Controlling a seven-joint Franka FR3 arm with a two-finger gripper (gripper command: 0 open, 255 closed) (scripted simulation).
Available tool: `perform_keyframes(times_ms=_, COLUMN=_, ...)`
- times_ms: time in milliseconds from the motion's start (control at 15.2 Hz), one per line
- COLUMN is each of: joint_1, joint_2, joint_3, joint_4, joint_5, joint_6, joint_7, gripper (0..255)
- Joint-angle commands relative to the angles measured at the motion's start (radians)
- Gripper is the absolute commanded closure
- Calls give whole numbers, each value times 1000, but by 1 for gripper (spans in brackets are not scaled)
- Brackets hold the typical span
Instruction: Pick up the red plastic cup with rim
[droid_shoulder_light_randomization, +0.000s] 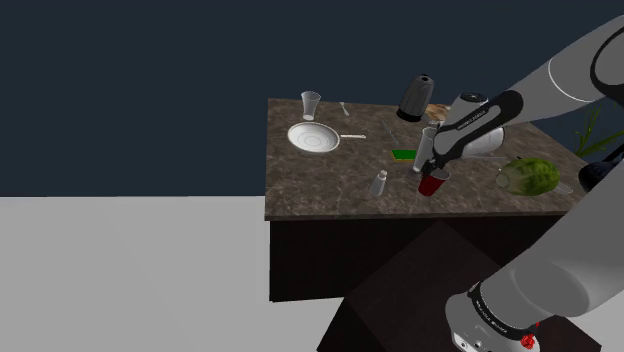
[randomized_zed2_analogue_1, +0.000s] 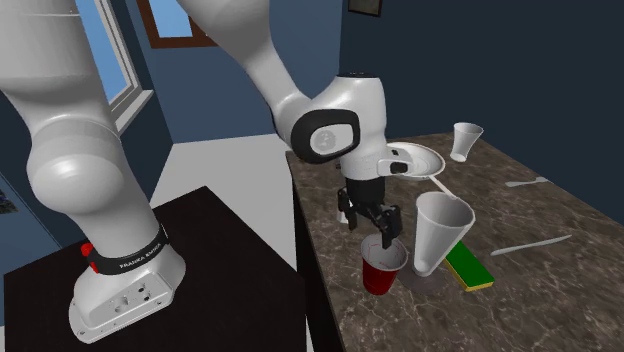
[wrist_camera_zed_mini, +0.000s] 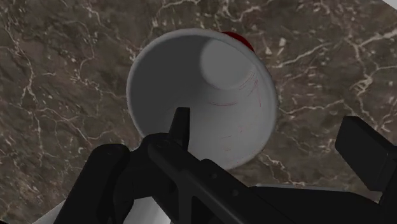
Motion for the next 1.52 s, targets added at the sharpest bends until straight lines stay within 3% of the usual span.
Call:
perform_keyframes(times_ms=0, joint_1=-8, joint_2=41, joint_3=6, joint_4=2, joint_5=27, joint_6=38, joint_7=-19, gripper=0)
perform_keyframes(times_ms=396, joint_1=-29, joint_2=113, joint_3=34, joint_4=3, joint_5=74, joint_6=105, joint_7=-44, gripper=0)
perform_keyframes(times_ms=462, joint_1=-28, joint_2=110, joint_3=33, joint_4=3, joint_5=73, joint_6=103, joint_7=-43, gripper=255)
perform_keyframes(times_ms=1056, joint_1=-29, joint_2=113, joint_3=34, joint_4=3, joint_5=74, joint_6=105, joint_7=-44, gripper=255)
perform_keyframes(times_ms=1452, joint_1=-3, joint_2=19, joint_3=0, joint_4=3, joint_5=13, joint_6=16, joint_7=-12, gripper=255)
